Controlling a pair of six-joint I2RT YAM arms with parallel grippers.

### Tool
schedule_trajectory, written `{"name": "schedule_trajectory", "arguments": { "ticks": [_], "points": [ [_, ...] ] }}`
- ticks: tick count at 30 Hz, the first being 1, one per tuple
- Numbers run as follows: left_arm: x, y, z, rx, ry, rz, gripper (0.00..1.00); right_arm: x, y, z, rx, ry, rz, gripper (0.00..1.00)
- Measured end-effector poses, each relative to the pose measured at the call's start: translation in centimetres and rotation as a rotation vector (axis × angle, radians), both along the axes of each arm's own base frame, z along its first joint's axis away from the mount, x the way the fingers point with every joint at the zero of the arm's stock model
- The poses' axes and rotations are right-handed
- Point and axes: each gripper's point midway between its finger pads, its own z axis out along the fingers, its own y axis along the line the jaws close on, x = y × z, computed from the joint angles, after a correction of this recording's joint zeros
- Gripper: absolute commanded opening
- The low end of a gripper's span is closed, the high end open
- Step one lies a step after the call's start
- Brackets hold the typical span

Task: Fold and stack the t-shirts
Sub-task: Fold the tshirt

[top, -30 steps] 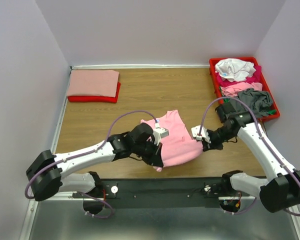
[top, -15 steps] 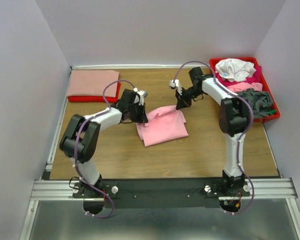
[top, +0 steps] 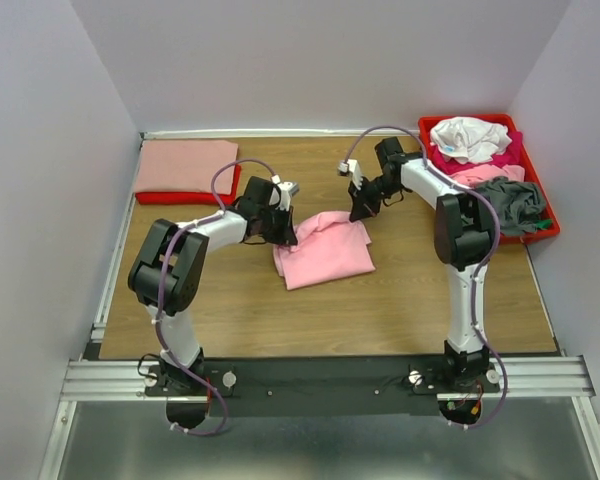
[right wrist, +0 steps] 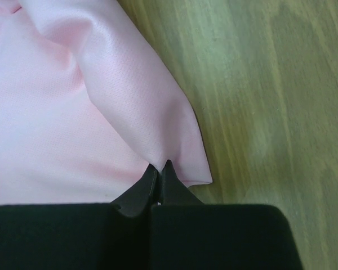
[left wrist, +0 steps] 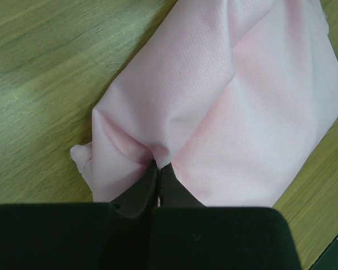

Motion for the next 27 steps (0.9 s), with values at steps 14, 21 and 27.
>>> {"name": "schedule_trajectory", "arguments": {
  "ticks": [14, 21, 27],
  "points": [
    [-5.9, 0.1, 13.0, -0.184, -0.236, -0.079, 0.00, -8.6, -2.8, 11.5, 0.020, -0.213, 0.007, 0.00],
    [-15.5, -1.8, 13.8, -0.299, -0.166, -0.201, 0.00, -16.6, -5.0, 14.4, 0.029, -0.289, 0.029, 0.00],
    [-22.6, -2.3, 10.7, -0.333, -0.004, -0.259, 0.00, -22.4, -6.6, 13.2, 0.012, -0.273, 0.066, 0.00]
  ]
}}
